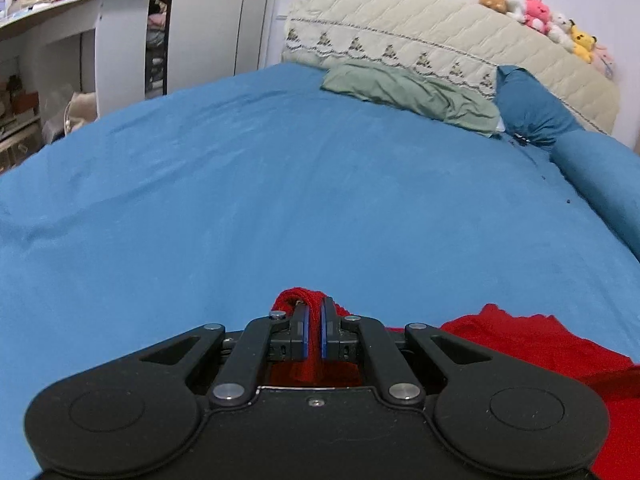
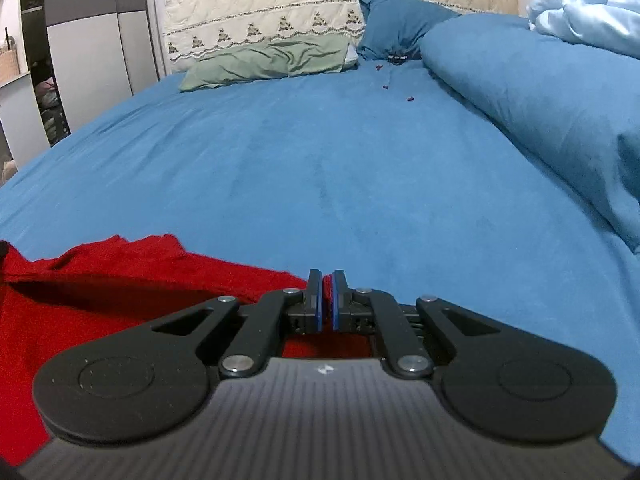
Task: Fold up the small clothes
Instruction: 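Fold the hem toward the collar with both grippers and open them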
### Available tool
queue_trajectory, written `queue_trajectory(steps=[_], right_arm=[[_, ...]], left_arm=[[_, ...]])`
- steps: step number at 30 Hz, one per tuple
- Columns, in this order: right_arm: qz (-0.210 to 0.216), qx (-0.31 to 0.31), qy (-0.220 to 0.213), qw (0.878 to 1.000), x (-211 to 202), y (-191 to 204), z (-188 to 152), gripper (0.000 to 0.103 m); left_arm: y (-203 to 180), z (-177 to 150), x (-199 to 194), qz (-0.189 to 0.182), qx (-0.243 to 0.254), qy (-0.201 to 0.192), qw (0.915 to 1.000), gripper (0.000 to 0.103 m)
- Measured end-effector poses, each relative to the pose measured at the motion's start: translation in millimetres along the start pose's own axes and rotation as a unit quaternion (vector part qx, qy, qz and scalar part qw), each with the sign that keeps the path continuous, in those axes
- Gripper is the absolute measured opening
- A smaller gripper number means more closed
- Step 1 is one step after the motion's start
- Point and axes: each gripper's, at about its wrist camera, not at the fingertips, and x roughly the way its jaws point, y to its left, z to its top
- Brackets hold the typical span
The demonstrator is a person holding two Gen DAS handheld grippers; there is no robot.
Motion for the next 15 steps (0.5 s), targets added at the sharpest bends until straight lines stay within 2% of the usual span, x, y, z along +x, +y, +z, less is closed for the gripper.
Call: queue_trajectory(steps=[1,2,3,4,5,6,7,9,12,15], right_arm=[[-0.007,-0.004,0.001,1.000,1.1,2.5,-1.1,0.022],[-0.009,-0.005,0.002,1.000,0.3,3.6,-2.7,0.026],[-0.008,-0.002,-0.002,1.000,-3.6,2.8,-4.0,0.038],[-0.008,0.005,-0.008,1.000,-9.7,0.9,-4.5,0.049],[-0.007,0.014,-0.018,1.000,-19.9,-1.2,-6.5,0.073],[-0.002,0.021,-0.039,0.999,-32.9,-3.0,-8.3,0.086],[0.003,0.022,-0.059,0.998,-44.0,-2.6,-9.7,0.088],[0.026,0.019,-0.075,0.997,-60.9,1.0,-13.8,0.089],[0.084,0.003,-0.048,0.995,-60.0,14.9,-21.4,0.089],[0.108,-0.023,-0.002,0.994,-37.9,31.6,-29.7,0.089]], left_arm=[[-0.2,-0.2,-2.4,-0.002,0.000,0.001,1.0000,0.008],[-1.4,1.0,-6.2,0.000,0.001,-0.001,1.0000,0.015],[-1.3,1.3,-12.8,0.003,0.001,-0.008,1.0000,0.020],[-3.7,4.5,-20.7,0.008,0.003,-0.021,0.9997,0.043],[-3.3,5.7,-32.3,0.008,0.006,-0.037,0.9993,0.066],[-3.2,6.2,-45.7,0.003,0.010,-0.057,0.9983,0.074],[-2.9,6.6,-61.7,-0.005,0.019,-0.076,0.9969,0.077],[-6.4,4.8,-81.3,-0.014,0.042,-0.084,0.9955,0.079],[-14.9,-6.1,-85.4,-0.045,0.076,-0.058,0.9944,0.080],[-22.9,-23.1,-68.2,-0.056,0.104,-0.021,0.9927,0.080]])
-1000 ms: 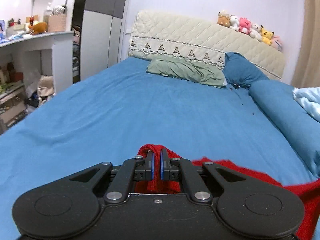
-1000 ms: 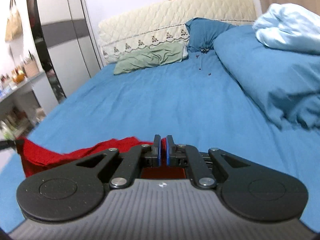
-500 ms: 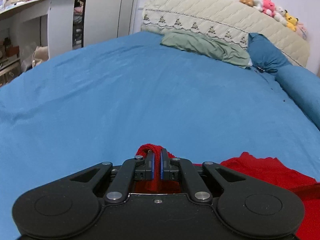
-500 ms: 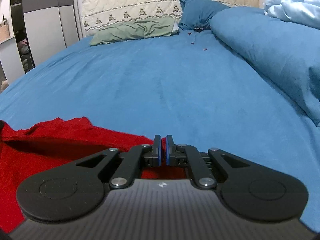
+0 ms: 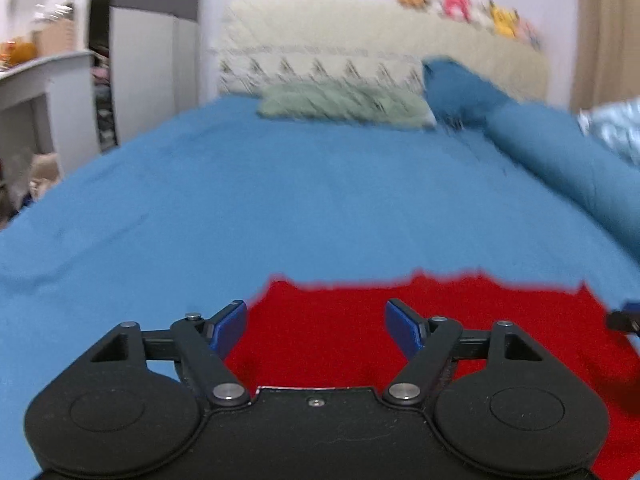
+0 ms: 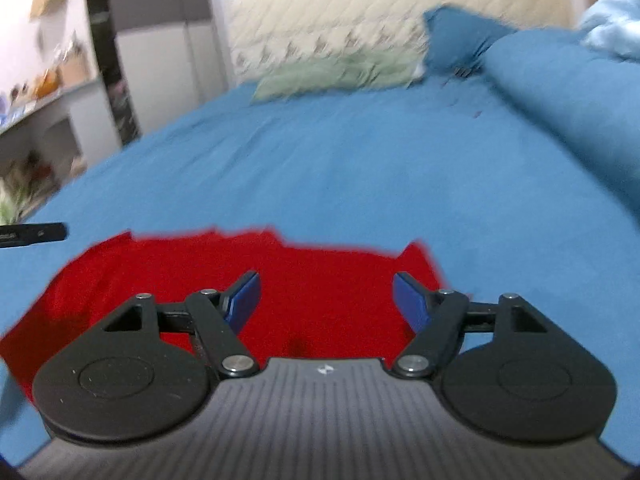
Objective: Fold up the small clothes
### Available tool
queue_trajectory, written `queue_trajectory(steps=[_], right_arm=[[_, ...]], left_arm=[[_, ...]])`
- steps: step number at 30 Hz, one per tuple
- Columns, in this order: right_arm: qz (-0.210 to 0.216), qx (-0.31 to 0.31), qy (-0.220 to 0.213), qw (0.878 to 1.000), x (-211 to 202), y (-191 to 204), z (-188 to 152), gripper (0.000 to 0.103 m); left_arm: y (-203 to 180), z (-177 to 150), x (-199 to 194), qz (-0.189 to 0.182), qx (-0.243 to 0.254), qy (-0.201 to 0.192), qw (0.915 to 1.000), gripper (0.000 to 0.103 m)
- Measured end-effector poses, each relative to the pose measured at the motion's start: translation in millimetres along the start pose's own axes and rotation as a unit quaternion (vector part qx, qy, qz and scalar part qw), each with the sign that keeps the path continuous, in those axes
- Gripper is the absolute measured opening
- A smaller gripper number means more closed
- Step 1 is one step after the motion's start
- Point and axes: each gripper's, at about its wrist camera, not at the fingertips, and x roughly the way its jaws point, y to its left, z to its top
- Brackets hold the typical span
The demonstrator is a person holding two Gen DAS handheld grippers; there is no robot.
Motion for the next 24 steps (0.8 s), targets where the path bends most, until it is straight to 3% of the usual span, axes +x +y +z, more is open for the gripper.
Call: queue_trajectory(steps=[3,6,9,14,17,19,21,22,24], right_arm=[[-0.014,0.026,0.045,0.999,31.1,-9.4,-7.6,0.088],[-0.058,0.062,0.054,0.995,47.6,-32.0,-13.9,0.087],[-0.057,0.084,0.049,0.994,48.8,-46.2,-14.4,0.085],[-0.084,0.043,0.054,0.994,53.5,-38.7,-7.8,0.082],[-0.080,0.051,0.055,0.994,35.3,-41.4,-4.5,0.084],[-0.079,0.050,0.042,0.995,11.6,-42.0,7.5,0.084],[-0.060,0.052,0.018,0.997,-24.8,-41.6,17.3,0.091],[-0.056,0.053,0.008,0.997,-42.9,-42.5,22.1,0.094],[-0.066,0.055,-0.004,0.996,-75.9,-42.7,29.9,0.101]], left_arm=[[-1.7,-17.1,23.1,-0.002,0.012,0.041,0.9991,0.080],[14.7,-30.4,42.5,0.015,-0.006,0.072,0.9973,0.080],[32.7,-36.6,42.4,0.003,-0.033,0.067,0.9972,0.080],[22.6,-40.3,39.7,0.022,0.016,0.063,0.9977,0.081],[25.0,-33.7,29.5,0.029,-0.003,0.069,0.9972,0.081],[21.6,-24.7,8.3,0.016,-0.003,0.047,0.9987,0.082],[12.1,-17.4,-16.0,0.004,0.010,0.021,0.9997,0.087],[2.7,-12.4,-30.1,0.001,0.024,0.008,0.9997,0.095],[-14.3,-5.0,-51.3,0.000,0.043,-0.010,0.9990,0.103]])
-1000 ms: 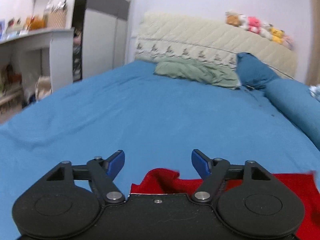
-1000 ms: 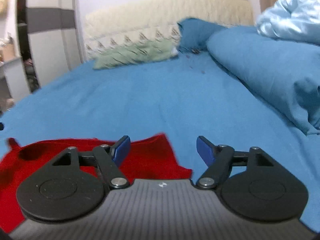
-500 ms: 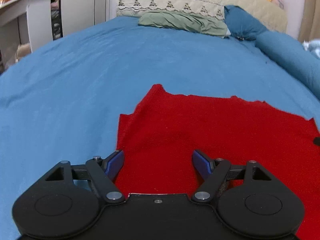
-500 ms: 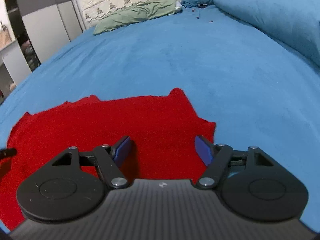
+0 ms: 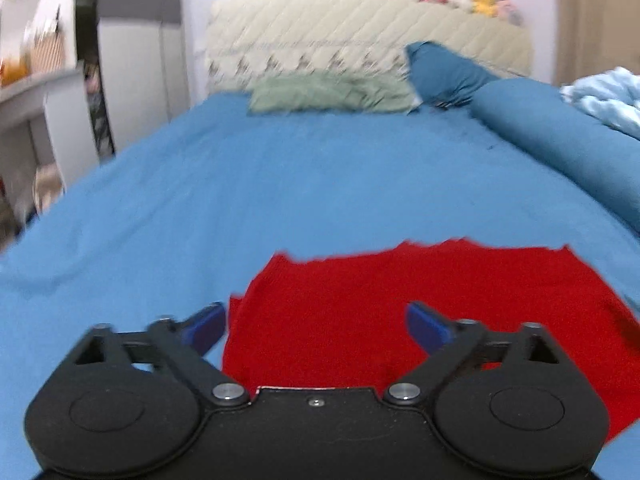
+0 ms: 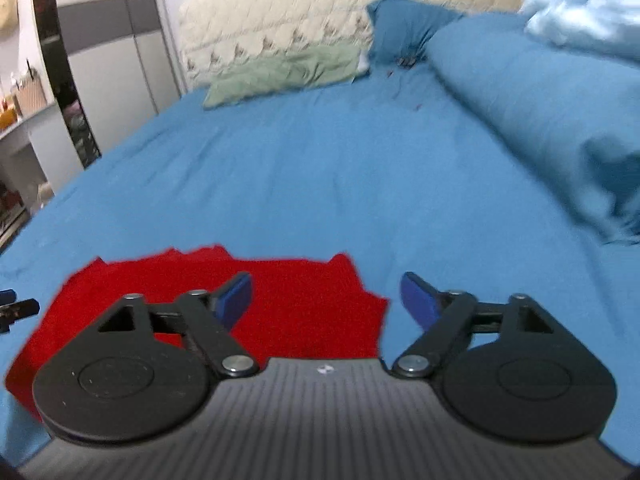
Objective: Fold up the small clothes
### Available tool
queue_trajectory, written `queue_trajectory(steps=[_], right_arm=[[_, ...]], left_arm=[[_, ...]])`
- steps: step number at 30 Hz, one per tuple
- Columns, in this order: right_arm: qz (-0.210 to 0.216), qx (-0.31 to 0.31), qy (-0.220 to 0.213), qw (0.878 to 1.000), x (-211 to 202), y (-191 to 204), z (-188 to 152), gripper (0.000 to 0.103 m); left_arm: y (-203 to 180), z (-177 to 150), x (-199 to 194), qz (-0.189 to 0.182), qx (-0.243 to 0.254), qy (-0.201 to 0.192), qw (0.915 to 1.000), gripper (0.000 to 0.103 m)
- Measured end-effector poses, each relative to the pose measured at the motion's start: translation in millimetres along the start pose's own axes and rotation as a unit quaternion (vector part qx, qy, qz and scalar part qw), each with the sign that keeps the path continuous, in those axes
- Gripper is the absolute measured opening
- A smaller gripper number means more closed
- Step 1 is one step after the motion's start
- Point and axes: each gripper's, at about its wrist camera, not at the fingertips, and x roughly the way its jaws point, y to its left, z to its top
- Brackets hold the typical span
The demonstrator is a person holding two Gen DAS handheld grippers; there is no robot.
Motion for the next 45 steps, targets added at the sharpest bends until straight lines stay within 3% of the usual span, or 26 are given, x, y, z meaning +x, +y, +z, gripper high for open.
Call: queue_trajectory(steps=[2,6,9,16,18,22,24,27,31,36,41,45], right_arm=[[-0.005,0.003,-0.005,1.000,-29.2,-3.9,3.7,0.102],[0.005,-0.003,-0.011,1.000,-62.5,-5.2,-13.1,0.103],[-0.010,-0.012,0.016,1.000,-58.3,1.0,-37.0,0.103],[-0.029,0.031,0.060,0.997,-29.6,1.1,-107.1,0.103],[-0.036,0.033,0.059,0.997,-20.6,1.4,-121.3,0.093],[-0.046,0.025,0.044,0.998,-11.6,6.2,-140.8,0.091],[-0.038,0.016,0.043,0.998,-13.0,12.1,-143.8,0.081],[-0.025,0.009,0.044,0.999,-15.0,16.9,-146.3,0.071],[-0.017,0.046,0.043,0.998,-17.4,7.3,-144.0,0.061],[-0.007,0.113,0.048,0.992,-16.6,-11.4,-135.7,0.025],[0.039,0.180,0.024,0.983,-30.6,-13.0,-104.6,0.023],[0.124,0.200,-0.027,0.972,-39.3,19.3,-57.5,0.023]], left_arm=[[-16.5,6.3,-16.3,-0.022,0.002,-0.012,0.9997,0.103],[-40.5,-0.5,-13.9,-0.080,-0.025,0.008,0.9964,0.103],[-61.7,-14.3,5.7,-0.075,-0.023,0.047,0.9958,0.103],[-78.3,-33.2,35.4,-0.051,-0.011,0.086,0.9949,0.103],[-78.6,-39.6,40.1,-0.045,-0.013,0.099,0.9940,0.103],[-72.2,-52.4,51.1,-0.041,-0.012,0.134,0.9901,0.103],[-75.6,-54.3,50.9,-0.035,0.001,0.136,0.9901,0.103],[-76.1,-52.8,53.7,-0.031,-0.005,0.148,0.9885,0.103],[-72.7,-49.8,55.5,-0.037,-0.008,0.164,0.9858,0.103],[-71.5,-46.5,59.2,-0.039,-0.011,0.174,0.9839,0.103],[-72.2,-42.3,61.8,-0.038,-0.017,0.177,0.9834,0.103],[-52.5,-31.4,50.2,-0.041,-0.035,0.181,0.9821,0.103]])
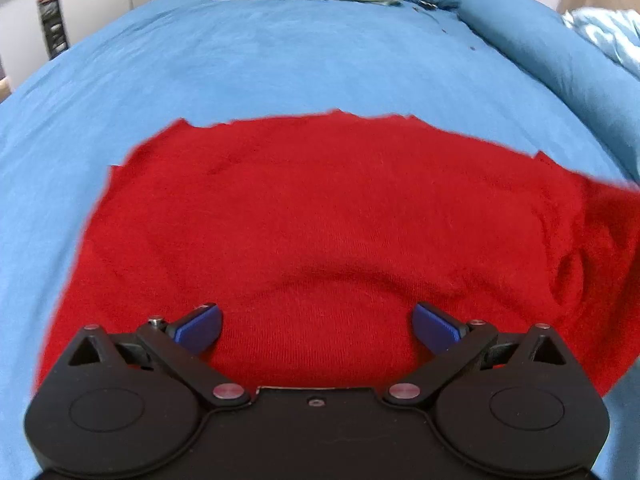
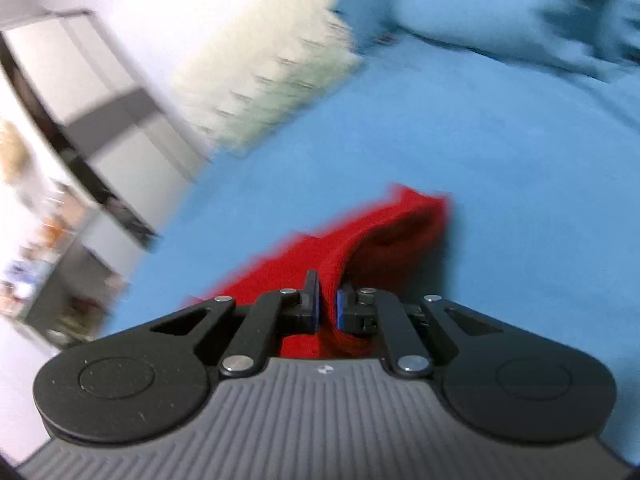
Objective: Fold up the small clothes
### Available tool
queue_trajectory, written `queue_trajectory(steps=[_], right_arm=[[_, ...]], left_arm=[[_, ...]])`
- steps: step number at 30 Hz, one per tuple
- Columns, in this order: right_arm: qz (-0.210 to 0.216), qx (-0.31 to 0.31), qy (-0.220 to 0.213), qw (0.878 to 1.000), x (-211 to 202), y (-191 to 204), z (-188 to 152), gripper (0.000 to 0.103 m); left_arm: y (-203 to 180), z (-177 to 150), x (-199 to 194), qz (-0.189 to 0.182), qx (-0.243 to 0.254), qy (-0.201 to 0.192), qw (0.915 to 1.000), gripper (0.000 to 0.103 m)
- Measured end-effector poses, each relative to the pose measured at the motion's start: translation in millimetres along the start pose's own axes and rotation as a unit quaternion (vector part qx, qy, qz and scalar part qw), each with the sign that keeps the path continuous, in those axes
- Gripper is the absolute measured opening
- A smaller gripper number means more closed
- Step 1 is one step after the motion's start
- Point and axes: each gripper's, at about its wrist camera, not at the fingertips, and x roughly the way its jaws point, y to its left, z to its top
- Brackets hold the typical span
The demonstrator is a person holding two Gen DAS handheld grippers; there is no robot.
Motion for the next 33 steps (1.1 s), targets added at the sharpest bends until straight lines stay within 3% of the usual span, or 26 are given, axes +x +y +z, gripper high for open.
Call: queue_trajectory(steps=[4,6,8,10,12,15,17,19,21,22,25,28,33], right_arm=[[0.115,-0.040,0.017,0.992,32.8,75.3,12.7,0.023],[0.183,-0.072,0.060,0.979,58.4,116.5,2.9,0.023],[0.238,-0.109,0.129,0.956,92.4,152.7,-18.9,0.023],[0.253,-0.133,0.209,0.935,133.4,177.9,-54.7,0.022],[0.238,-0.162,0.269,0.919,165.7,189.3,-91.4,0.022],[0.207,-0.188,0.314,0.907,193.8,188.7,-129.0,0.023],[0.211,-0.188,0.318,0.905,197.3,185.8,-129.3,0.027],[0.225,-0.185,0.314,0.904,190.8,185.9,-119.2,0.042],[0.228,-0.194,0.285,0.911,175.4,184.4,-102.8,0.082],[0.226,-0.198,0.261,0.917,162.8,184.6,-92.7,0.086],[0.197,-0.203,0.207,0.937,128.4,166.1,-65.7,0.087],[0.140,-0.214,0.163,0.953,93.0,141.0,-57.6,0.088],[0.056,-0.237,0.143,0.959,50.0,106.9,-95.4,0.089]], left_arm=[[46.0,0.7,-36.5,0.011,-0.022,-0.028,0.9993,0.103],[66.8,-5.3,-51.4,0.022,-0.026,-0.037,0.9987,0.103],[86.3,-16.8,-62.5,0.038,-0.025,-0.042,0.9981,0.103],[98.0,-30.3,-65.1,0.050,-0.021,-0.040,0.9977,0.103],[105.5,-43.4,-61.0,0.060,-0.019,-0.031,0.9975,0.103],[111.8,-60.7,-53.2,0.059,-0.021,-0.019,0.9979,0.103],[111.7,-66.0,-54.3,0.050,-0.020,-0.030,0.9981,0.103],[113.7,-66.6,-61.2,0.037,-0.020,-0.047,0.9980,0.102],[112.2,-68.5,-71.7,0.024,-0.021,-0.066,0.9973,0.102],[110.5,-69.1,-76.8,0.016,-0.022,-0.078,0.9966,0.102],[109.9,-67.9,-79.4,-0.015,-0.030,-0.089,0.9954,0.100],[108.0,-61.9,-68.8,-0.026,-0.052,-0.082,0.9949,0.085],[113.8,-56.0,-63.3,-0.053,-0.099,-0.085,0.9900,0.062]])
